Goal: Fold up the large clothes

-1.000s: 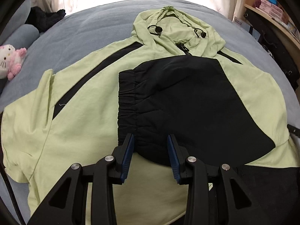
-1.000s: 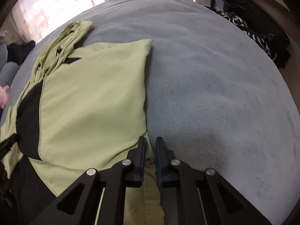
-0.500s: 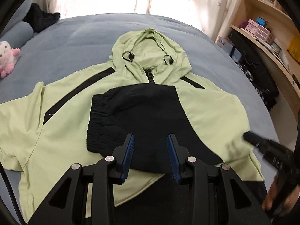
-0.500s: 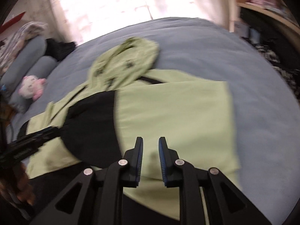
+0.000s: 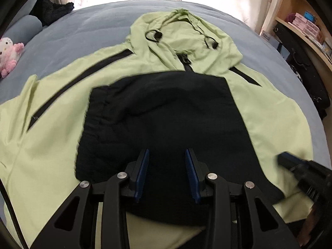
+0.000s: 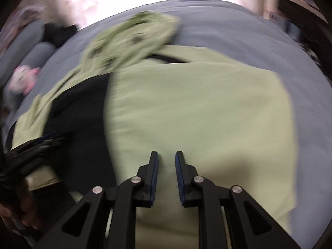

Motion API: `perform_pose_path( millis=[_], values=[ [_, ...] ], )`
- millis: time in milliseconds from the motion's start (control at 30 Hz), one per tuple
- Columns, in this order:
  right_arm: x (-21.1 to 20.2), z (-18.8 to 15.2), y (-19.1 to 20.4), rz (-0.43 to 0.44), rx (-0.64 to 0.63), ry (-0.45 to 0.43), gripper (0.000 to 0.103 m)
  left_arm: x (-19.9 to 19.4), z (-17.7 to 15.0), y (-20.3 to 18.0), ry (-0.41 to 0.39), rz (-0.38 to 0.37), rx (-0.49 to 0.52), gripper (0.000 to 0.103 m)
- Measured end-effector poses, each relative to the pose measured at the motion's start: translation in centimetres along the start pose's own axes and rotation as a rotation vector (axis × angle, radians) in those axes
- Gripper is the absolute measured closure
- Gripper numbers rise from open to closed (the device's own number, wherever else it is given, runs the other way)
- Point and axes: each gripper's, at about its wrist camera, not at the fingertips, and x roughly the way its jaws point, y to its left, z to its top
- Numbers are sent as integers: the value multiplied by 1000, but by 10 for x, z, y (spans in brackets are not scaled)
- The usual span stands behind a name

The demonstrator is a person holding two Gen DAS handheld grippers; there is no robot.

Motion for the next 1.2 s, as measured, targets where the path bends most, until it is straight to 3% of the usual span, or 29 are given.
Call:
perform_pose_path(
  millis=[133,300,467,600,767,1200],
  values=[
    [-14,0,-66,-76,119,-28,90,2,7,13,-4,-8,-20,69],
    [-28,-7,-86,-121,173,-47,89,-2,8,14,-10,20,-15,69],
    [-40,-11,-73,-147,154,-49,87,-24,5,8,-39,44,9,68],
    [-58,-20,-58,-108,152,-53,87,-55,2,3,-90,34,18,58],
    [-90,-34,-32,-73,129,-79,87,-101,-6,-3,-146,32,24,54],
    [-175,-88,37,43,91,-129,85,-205,-66,16,-170,32,-15,47]
  ],
)
